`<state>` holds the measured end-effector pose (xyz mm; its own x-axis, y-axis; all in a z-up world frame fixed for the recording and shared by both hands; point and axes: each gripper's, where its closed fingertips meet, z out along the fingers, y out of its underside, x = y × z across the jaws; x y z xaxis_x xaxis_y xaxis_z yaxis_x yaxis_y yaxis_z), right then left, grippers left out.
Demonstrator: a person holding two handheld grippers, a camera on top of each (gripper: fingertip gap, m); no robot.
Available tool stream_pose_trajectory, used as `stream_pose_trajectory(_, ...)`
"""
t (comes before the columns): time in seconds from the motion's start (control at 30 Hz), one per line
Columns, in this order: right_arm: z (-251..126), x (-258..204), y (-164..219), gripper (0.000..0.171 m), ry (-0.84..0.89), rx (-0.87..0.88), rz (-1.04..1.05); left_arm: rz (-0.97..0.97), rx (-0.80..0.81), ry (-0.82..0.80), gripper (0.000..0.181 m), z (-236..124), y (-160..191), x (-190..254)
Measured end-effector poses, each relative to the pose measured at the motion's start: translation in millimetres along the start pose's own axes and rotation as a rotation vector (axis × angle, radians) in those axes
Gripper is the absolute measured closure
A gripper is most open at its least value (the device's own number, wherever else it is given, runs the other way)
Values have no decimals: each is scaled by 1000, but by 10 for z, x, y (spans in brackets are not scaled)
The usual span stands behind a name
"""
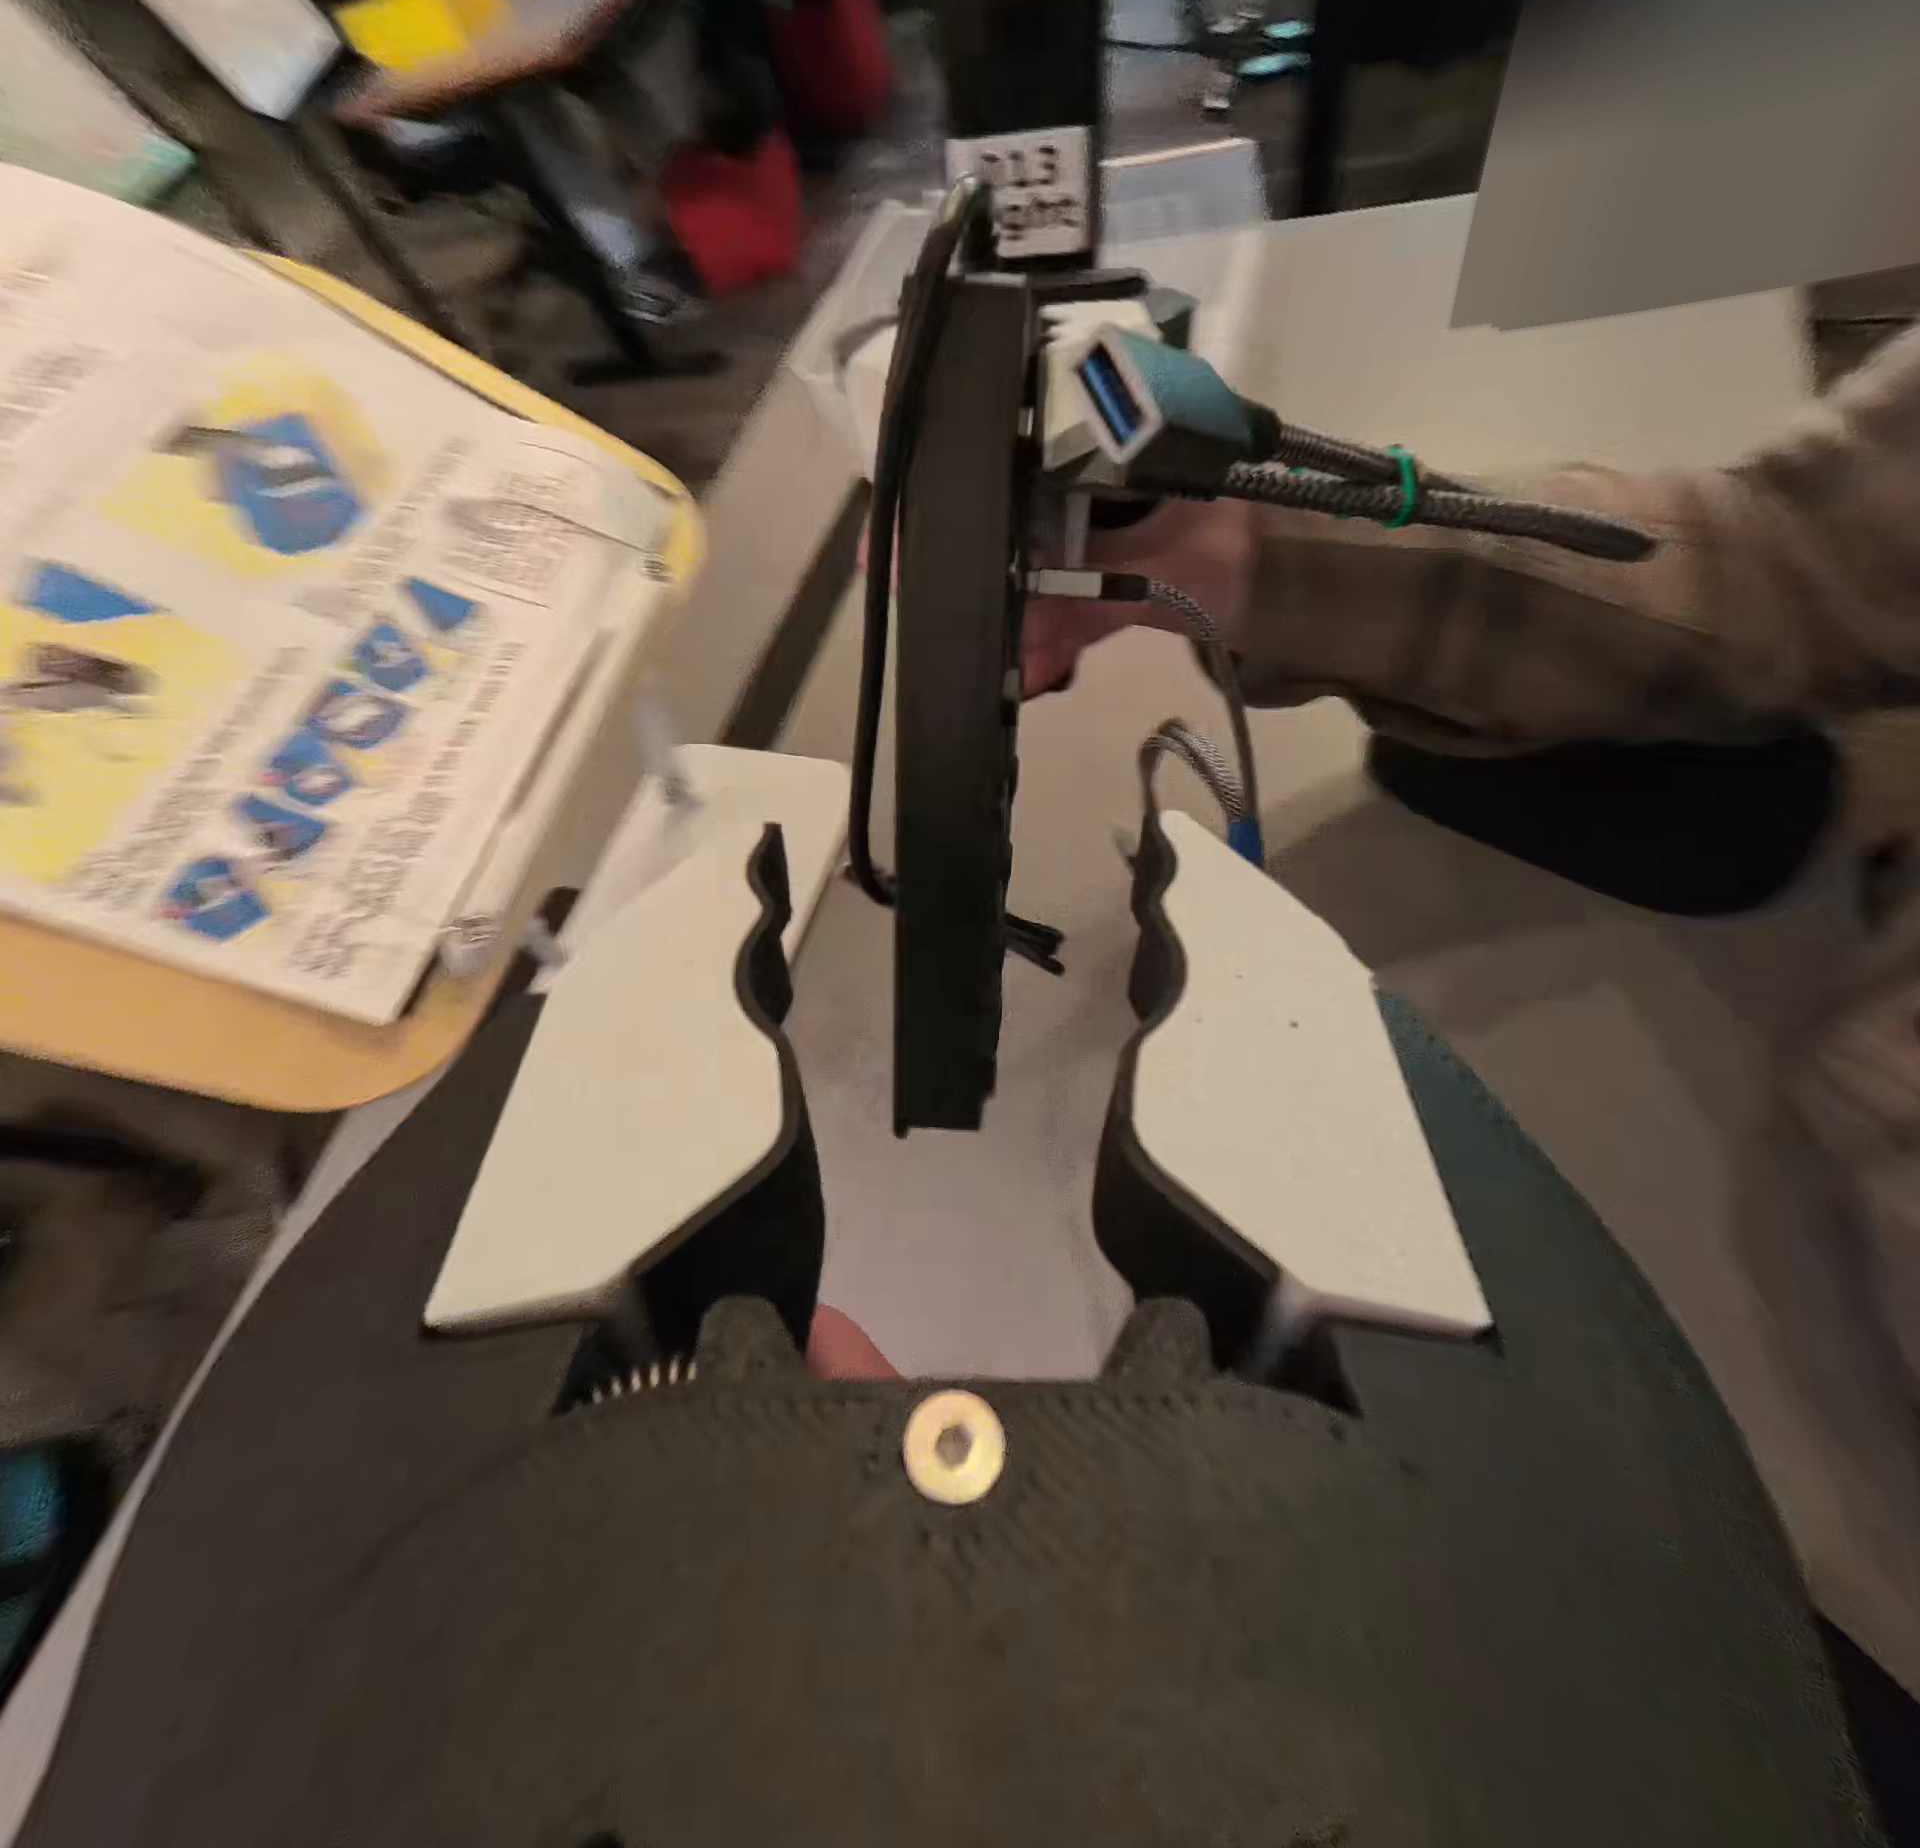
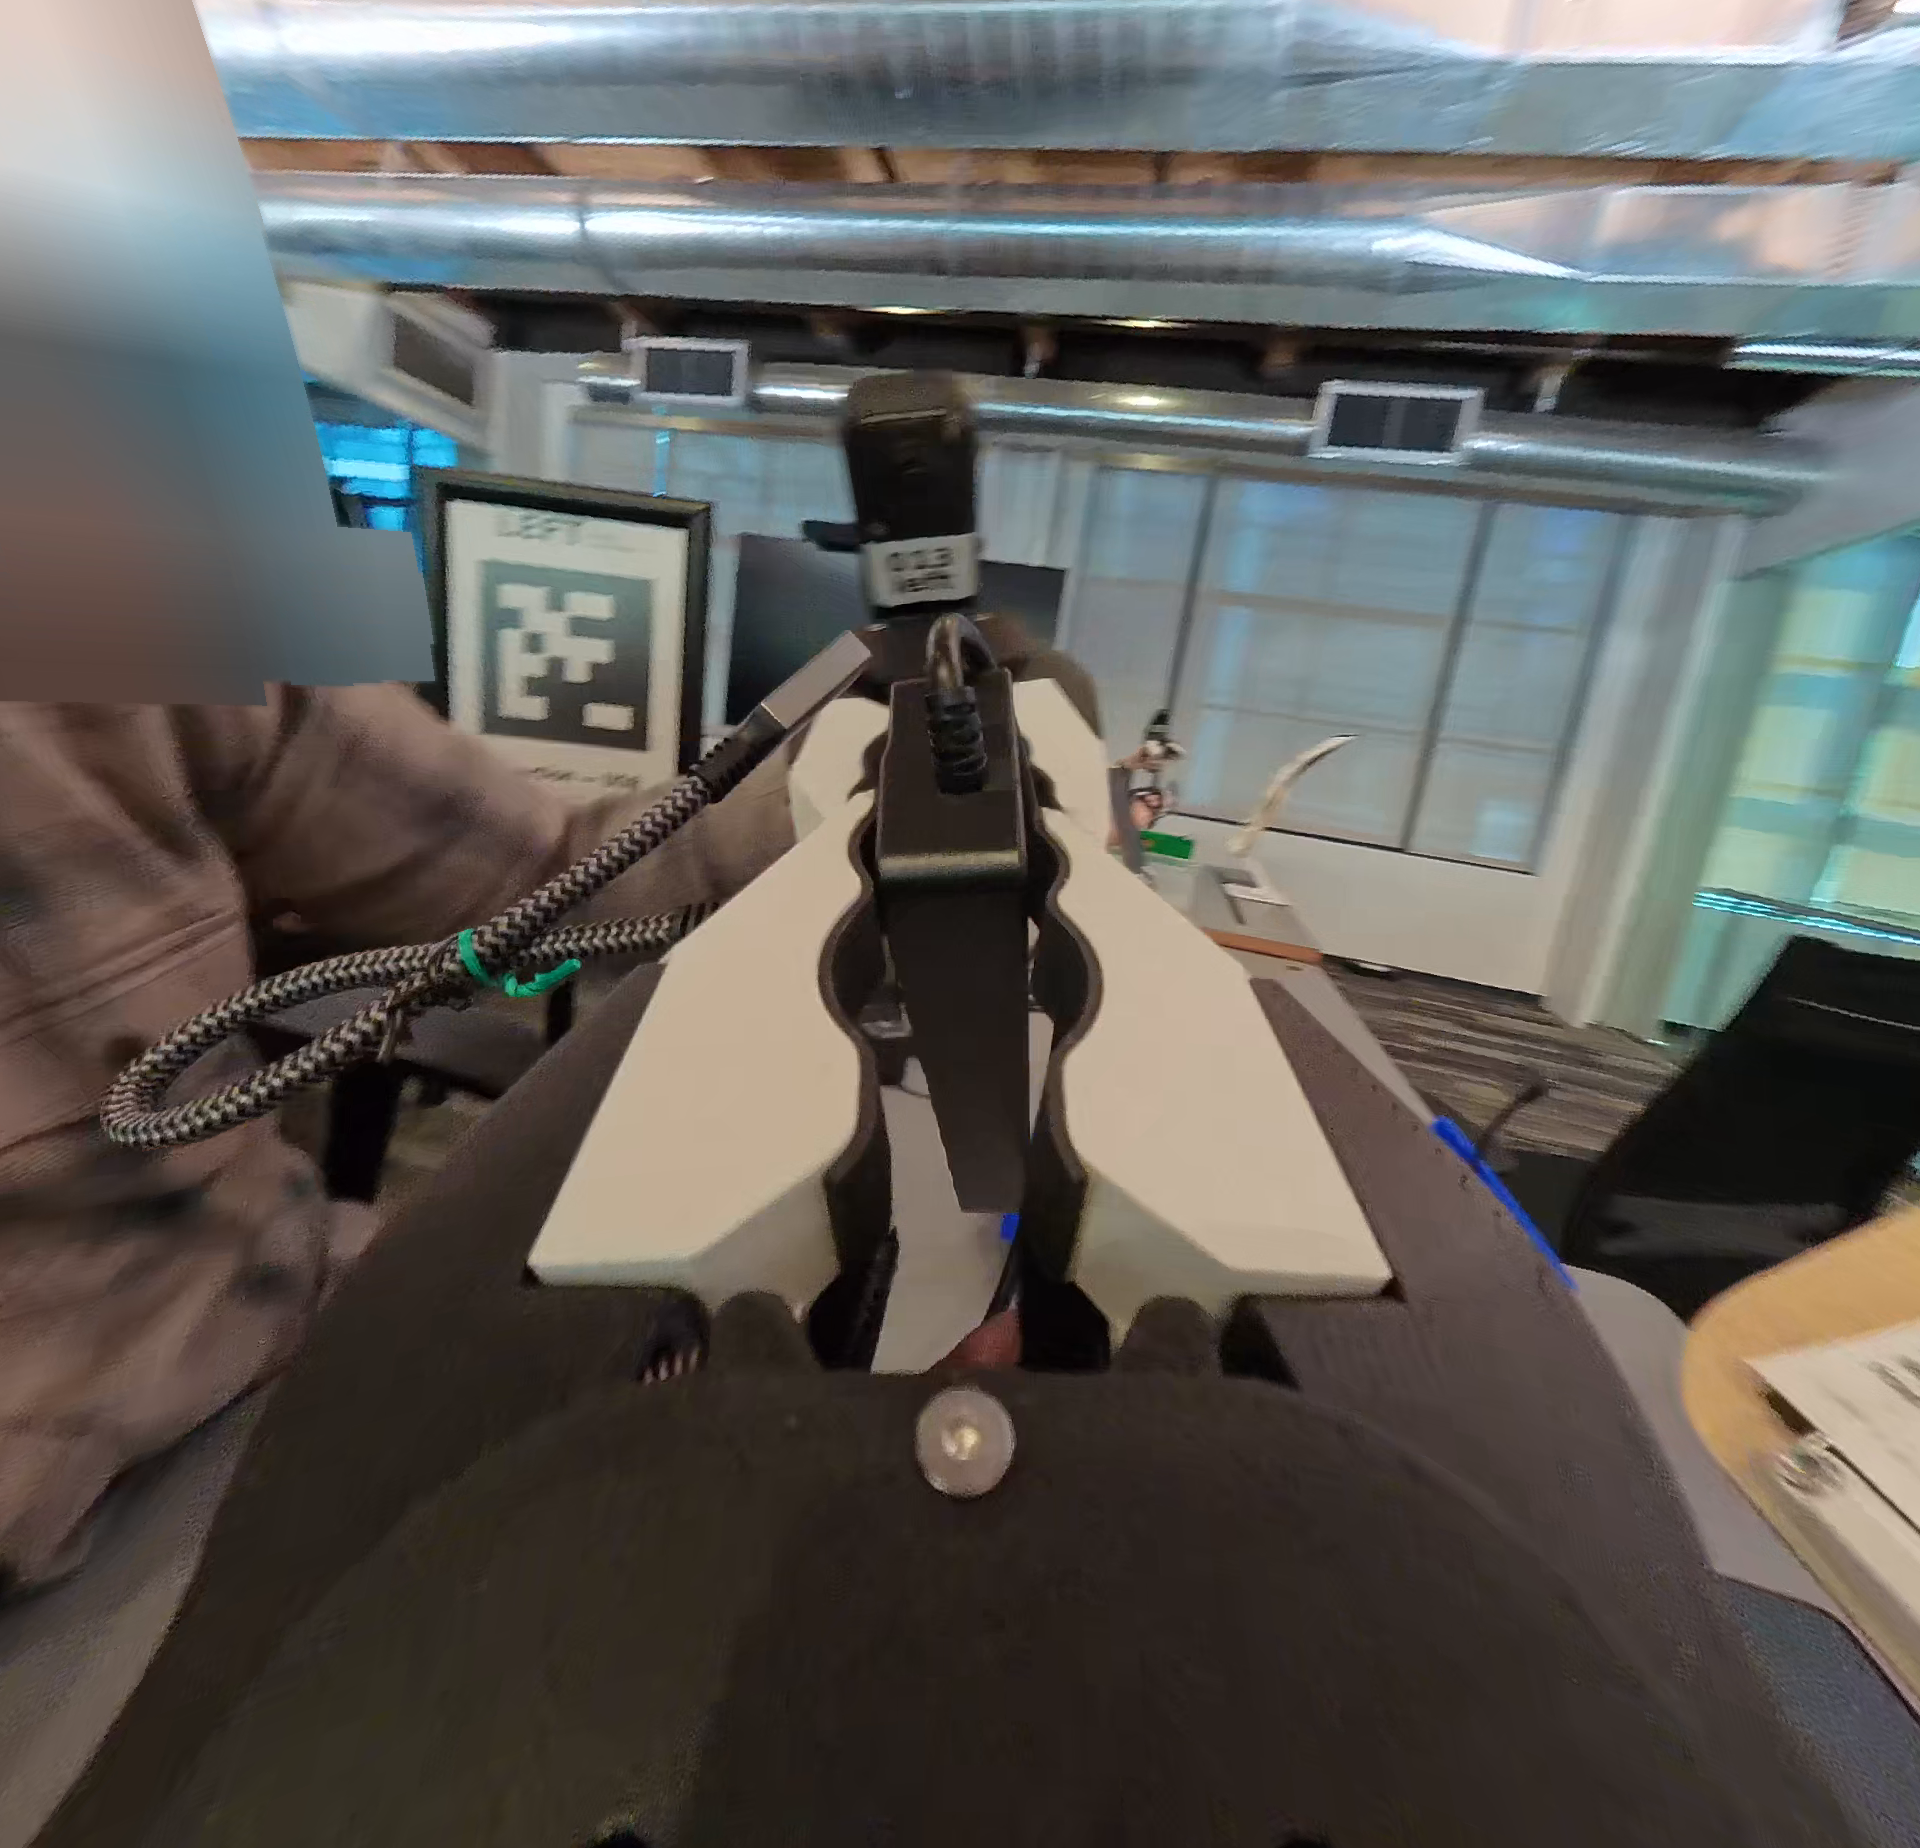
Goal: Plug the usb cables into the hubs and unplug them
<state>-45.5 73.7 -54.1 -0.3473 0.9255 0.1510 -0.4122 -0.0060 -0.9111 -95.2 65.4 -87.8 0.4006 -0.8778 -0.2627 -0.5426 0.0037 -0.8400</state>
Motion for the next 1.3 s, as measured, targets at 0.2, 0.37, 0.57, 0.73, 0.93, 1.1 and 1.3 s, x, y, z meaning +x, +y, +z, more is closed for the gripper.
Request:
stream_pose_trajectory(0.2, 113, -373, 133, 149, -218, -39, 17, -41, -85, 427, 109, 159, 162, 439)
stream_pose_trajectory(0.37, 182, -646, 226, 149, -386, -46, 61, -92, -134, 733, 95, 244, 275, 742)
stream_pose_trajectory(0.57, 238, -725, 368, 149, -447, -83, 92, -54, -239, 942, 97, 398, 461, 1172)
stream_pose_trajectory(0.73, 183, -744, 334, 149, -478, -63, 117, -69, -148, 977, 113, 456, 394, 1264)
stream_pose_trajectory(0.93, 274, -492, 306, 117, -324, -49, 135, -121, -3, 906, 114, 505, 332, 1216)
stream_pose_trajectory(1.1, 119, 16, 155, 105, -29, -42, 85, -170, 169, 723, 114, 487, 306, 1006)
stream_pose_trajectory(1.3, -432, 453, -74, 124, 297, -114, -72, -213, 366, 434, 114, 309, 184, 519)
